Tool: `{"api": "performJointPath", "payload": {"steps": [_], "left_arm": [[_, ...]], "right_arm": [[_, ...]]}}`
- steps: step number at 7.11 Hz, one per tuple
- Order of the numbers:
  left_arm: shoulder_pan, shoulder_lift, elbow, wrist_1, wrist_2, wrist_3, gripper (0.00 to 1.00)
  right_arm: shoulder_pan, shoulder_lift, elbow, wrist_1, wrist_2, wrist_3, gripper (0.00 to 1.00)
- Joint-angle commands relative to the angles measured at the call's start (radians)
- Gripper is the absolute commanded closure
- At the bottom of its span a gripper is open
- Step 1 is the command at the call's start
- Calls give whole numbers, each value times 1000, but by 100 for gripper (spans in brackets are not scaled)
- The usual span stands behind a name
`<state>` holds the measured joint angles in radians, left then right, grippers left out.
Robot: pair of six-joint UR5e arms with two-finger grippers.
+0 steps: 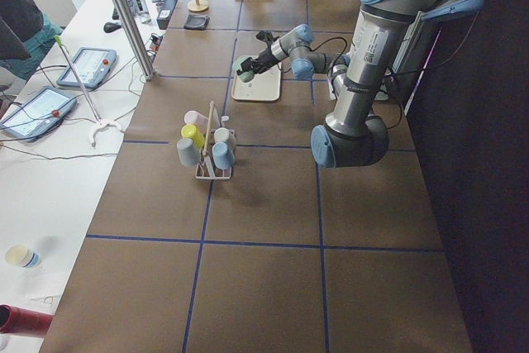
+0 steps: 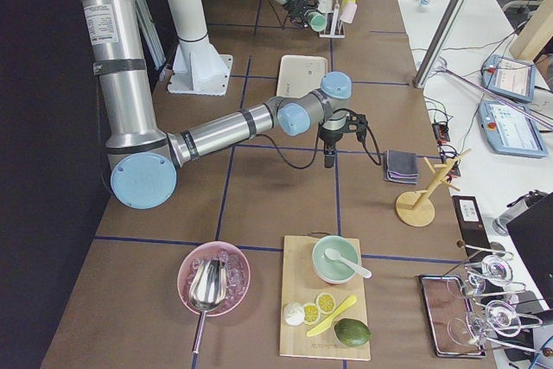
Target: Pick up and place green cup on tray
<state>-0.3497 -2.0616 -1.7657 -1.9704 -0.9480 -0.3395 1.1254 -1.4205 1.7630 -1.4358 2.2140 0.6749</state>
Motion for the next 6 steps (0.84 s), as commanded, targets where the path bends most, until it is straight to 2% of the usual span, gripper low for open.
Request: {"api": "performJointPath", "payload": {"steps": [1,4,6], "left_arm": [[14,-9,139,-300,0,-157,96],[31,-69,309,-488,11,-289,96],[53,-103,347,-510,82,-332,96]], "right_arm": [[1,0,1,0,0,0,0],[7,2,1,0,1,0,0],[10,2,1,0,3,0,0]]}}
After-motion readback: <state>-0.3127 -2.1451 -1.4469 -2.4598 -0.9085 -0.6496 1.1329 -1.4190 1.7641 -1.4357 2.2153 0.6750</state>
